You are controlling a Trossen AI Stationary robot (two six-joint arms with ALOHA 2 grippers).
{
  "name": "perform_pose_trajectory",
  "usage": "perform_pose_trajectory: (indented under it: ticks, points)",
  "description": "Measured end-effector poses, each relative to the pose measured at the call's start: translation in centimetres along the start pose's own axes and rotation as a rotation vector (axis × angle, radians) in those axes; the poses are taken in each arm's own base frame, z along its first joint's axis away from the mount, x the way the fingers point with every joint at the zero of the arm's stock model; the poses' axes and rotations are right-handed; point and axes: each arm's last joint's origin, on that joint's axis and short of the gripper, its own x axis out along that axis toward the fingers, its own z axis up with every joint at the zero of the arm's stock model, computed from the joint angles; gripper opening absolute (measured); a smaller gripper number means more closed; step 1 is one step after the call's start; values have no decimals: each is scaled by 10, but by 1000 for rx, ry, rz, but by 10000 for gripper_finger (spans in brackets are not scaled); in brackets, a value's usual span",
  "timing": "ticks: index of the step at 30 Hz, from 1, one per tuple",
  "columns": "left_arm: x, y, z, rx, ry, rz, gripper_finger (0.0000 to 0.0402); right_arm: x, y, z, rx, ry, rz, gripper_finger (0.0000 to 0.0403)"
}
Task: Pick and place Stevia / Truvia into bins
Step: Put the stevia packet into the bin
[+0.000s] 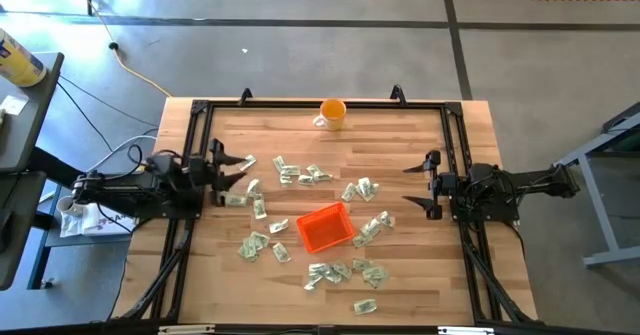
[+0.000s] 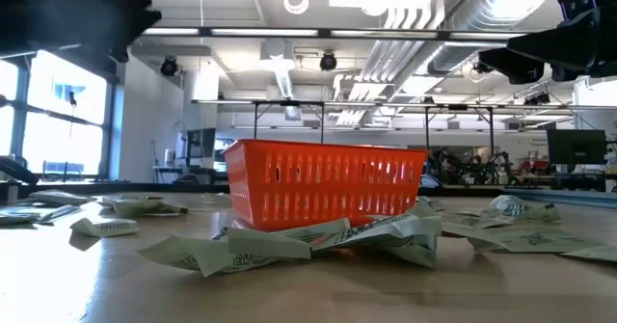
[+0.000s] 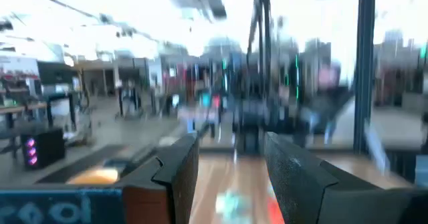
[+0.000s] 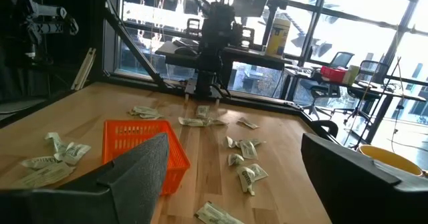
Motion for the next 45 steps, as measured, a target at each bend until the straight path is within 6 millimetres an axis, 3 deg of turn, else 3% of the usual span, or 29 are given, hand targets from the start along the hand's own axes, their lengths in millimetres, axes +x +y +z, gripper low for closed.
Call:
perform_pose_trajectory:
  ticks: [5, 12, 18, 21, 28, 34, 41, 43, 45]
  points:
    - [-1, 0, 11, -285, -106, -31, 205, 0, 0, 0, 0, 0, 0, 330]
    - [-1, 0, 16, -397, -128, -43, 205, 0, 0, 0, 0, 0, 0, 330]
    - [-1, 0, 18, -864, -133, -84, 205, 0, 0, 0, 0, 0, 0, 330]
    - [-1, 0, 18, -1005, -130, -95, 205, 0, 0, 0, 0, 0, 0, 330]
    - [-1, -1, 17, -1053, -103, -125, 205, 0, 0, 0, 0, 0, 0, 330]
    - [-1, 0, 18, -1016, -116, -100, 205, 0, -2, 0, -173, 12, -59, 330]
    - [-1, 0, 18, -999, -121, -87, 205, 0, -2, 1, -179, 0, -64, 330]
    - [-1, 1, 17, -1000, -125, -74, 205, 0, -3, 4, -112, -33, -66, 330]
    - [-1, 1, 17, -1000, -125, -64, 205, -1, -4, 10, 124, -94, -83, 330]
